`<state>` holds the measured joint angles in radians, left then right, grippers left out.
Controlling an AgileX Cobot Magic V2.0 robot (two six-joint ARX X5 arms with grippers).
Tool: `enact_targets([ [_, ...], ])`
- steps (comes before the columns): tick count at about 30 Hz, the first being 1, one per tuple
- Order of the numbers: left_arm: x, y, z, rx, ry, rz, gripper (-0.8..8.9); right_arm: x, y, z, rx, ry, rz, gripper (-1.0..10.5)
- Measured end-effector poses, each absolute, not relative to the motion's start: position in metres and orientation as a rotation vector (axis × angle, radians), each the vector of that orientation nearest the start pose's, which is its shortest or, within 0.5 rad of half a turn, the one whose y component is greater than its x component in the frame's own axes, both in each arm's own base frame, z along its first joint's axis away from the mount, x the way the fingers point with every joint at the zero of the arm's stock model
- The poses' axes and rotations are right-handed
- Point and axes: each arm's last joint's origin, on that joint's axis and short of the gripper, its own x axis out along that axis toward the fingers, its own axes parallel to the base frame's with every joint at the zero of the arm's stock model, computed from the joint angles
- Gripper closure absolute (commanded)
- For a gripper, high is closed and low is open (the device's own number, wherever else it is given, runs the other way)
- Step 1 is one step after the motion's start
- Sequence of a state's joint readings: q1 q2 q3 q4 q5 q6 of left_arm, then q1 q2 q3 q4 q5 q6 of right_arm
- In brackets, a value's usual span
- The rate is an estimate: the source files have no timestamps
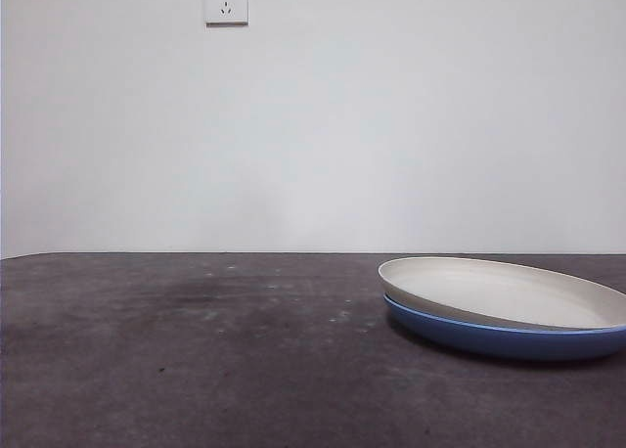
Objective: Pick up the white plate, put it on the blue plate, put it on desk
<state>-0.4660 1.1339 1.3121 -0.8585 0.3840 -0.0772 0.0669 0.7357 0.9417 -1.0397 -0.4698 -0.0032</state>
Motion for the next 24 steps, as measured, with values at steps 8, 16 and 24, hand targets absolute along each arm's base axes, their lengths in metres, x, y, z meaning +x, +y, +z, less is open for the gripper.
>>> enact_targets([
  [8, 0.165, -0.102, 0.328, -0.101, 0.887, -0.996, 4.71, 0.113, 0.021, 0.320, 0.168, 0.836, 0.505, 6.1],
  [16, 0.162, -0.106, 0.320, -0.089, 0.900, -1.036, 4.71, 0.111, 0.021, 0.318, 0.194, 0.861, 0.494, 6.1],
  [24, 0.162, -0.106, 0.320, -0.086, 0.898, -1.039, 4.71, 0.115, 0.016, 0.316, 0.194, 0.894, 0.299, 6.1],
])
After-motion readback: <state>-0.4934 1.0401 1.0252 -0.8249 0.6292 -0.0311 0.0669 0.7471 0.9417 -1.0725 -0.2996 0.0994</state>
